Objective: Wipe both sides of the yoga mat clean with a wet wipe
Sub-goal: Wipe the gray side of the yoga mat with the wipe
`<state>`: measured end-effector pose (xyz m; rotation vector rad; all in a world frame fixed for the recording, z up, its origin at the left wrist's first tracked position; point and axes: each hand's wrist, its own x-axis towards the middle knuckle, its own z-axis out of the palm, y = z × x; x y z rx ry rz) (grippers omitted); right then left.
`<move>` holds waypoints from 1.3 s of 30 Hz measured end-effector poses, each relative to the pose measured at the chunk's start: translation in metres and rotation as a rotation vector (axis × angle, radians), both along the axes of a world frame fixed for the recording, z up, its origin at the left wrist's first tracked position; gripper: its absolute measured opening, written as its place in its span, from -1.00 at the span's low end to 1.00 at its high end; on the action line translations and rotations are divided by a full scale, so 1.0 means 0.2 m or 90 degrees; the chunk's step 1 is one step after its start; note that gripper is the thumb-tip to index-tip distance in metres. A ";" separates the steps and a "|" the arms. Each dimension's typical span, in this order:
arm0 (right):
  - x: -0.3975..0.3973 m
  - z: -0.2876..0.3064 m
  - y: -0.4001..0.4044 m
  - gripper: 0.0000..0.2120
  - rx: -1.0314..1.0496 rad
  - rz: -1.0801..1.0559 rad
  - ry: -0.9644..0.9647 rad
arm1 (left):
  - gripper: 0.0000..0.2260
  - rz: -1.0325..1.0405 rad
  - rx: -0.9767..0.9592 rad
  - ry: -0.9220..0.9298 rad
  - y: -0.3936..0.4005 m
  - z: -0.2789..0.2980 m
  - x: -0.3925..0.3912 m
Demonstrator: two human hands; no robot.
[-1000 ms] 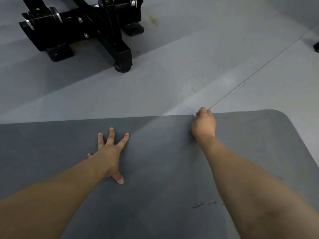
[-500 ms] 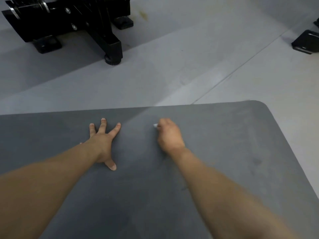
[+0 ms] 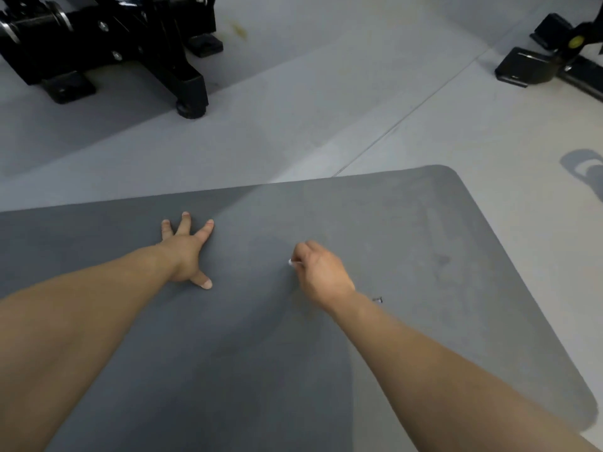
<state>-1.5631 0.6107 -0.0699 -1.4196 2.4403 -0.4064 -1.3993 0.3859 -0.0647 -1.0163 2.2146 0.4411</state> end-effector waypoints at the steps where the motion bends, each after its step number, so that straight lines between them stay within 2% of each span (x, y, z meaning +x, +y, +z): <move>1: 0.05 0.01 0.02 -0.93 -0.002 0.013 0.007 | 0.17 -0.015 0.000 0.008 0.01 0.00 0.03; 5: 0.16 0.07 0.16 -0.91 0.021 0.051 0.069 | -0.22 -0.157 -0.068 0.057 0.15 0.05 0.11; 7: 0.17 0.13 0.22 -0.90 0.045 0.063 0.108 | -0.35 -0.234 -0.089 0.085 0.28 0.11 0.11; 11: 0.16 0.37 0.31 -0.88 0.120 0.085 0.153 | -0.37 -0.304 -0.060 0.120 0.52 0.25 0.06; 13: 0.15 0.53 0.35 -0.87 0.154 0.104 0.159 | -0.46 -0.319 -0.039 0.133 0.62 0.32 0.02; 15: 0.14 0.71 0.42 -0.86 0.202 0.106 0.136 | -0.55 -0.331 -0.029 0.133 0.72 0.41 -0.04; 18: 0.10 0.97 0.58 -0.87 0.265 0.086 0.109 | -0.60 -0.370 -0.002 0.170 0.89 0.54 -0.12; 23: 0.00 1.17 0.85 -0.92 0.270 0.029 0.125 | -0.59 -0.428 0.032 0.256 1.10 0.70 -0.20; 26: -0.07 1.06 1.00 -0.93 0.231 0.006 0.108 | -0.56 -0.466 0.030 0.256 1.18 0.68 -0.19; 30: -0.10 0.68 1.28 -0.90 0.168 0.021 0.088 | -0.47 -0.459 0.034 0.196 1.28 0.53 -0.15; 35: 0.18 0.06 1.56 -0.92 0.144 0.041 -0.020 | -0.30 -0.402 0.052 0.094 1.54 0.27 -0.11; 37: 0.31 -0.08 1.60 -0.87 0.094 0.048 -0.056 | -0.22 -0.399 0.074 0.052 1.66 0.18 -0.13; 39: 0.35 -0.12 1.61 -0.85 0.026 0.067 -0.032 | -0.09 -0.399 0.073 0.012 1.75 0.13 -0.15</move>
